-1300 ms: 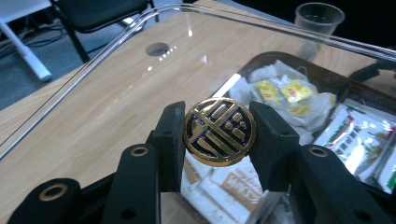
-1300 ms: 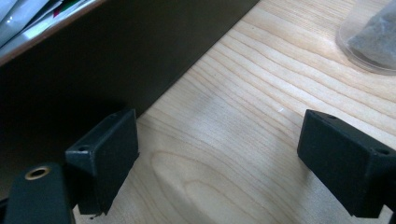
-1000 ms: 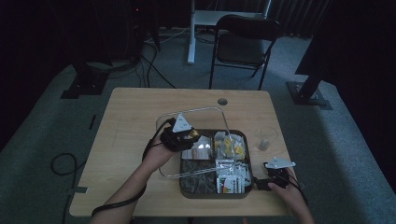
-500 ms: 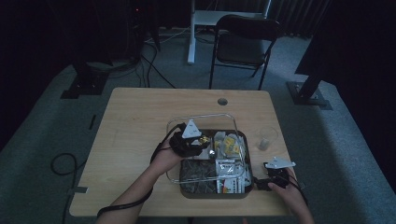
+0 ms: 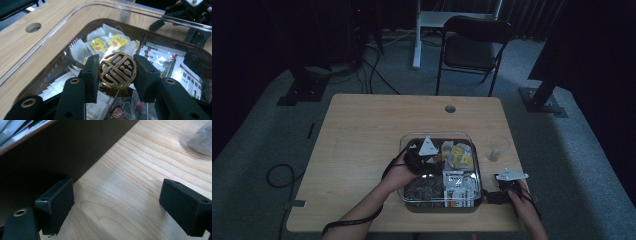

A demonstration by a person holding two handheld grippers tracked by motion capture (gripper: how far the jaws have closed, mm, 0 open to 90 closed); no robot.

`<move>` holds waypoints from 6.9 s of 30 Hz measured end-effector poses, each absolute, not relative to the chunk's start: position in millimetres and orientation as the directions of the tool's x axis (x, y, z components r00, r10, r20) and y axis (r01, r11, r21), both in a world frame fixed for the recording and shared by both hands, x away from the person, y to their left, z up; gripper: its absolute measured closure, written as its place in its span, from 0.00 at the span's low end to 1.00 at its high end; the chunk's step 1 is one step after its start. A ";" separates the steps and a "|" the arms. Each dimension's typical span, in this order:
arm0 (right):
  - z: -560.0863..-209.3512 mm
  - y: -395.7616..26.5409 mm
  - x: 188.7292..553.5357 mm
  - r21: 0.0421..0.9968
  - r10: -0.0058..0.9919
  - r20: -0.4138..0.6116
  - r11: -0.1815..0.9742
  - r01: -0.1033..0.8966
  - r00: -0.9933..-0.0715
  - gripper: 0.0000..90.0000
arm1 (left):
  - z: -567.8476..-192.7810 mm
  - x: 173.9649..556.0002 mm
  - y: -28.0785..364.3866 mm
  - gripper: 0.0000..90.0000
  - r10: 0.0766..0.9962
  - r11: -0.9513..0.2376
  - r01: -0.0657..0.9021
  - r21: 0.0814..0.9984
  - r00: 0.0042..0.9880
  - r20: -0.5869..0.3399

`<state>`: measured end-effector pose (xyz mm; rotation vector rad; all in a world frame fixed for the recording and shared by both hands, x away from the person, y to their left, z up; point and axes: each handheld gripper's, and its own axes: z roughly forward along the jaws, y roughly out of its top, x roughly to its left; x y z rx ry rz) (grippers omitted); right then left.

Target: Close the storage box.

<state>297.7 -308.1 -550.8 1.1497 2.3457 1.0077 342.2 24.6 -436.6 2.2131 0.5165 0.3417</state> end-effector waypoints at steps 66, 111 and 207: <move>-551.0 -308.0 297.7 0.724 0.789 0.005 0.421 0.547 -0.615 0.13 | -465.2 352.7 12.6 0.27 0.414 -0.570 0.310 0.761 0.908 -0.060; -551.0 -308.0 297.6 0.724 0.789 0.006 0.420 0.547 -0.614 0.13 | -449.4 354.0 85.4 0.00 0.477 -0.501 0.304 0.810 0.878 -0.034; -550.9 -307.8 297.3 0.723 0.791 0.006 0.419 0.549 -0.612 0.13 | -546.8 299.3 257.3 0.00 0.679 -0.544 0.491 0.680 0.734 0.013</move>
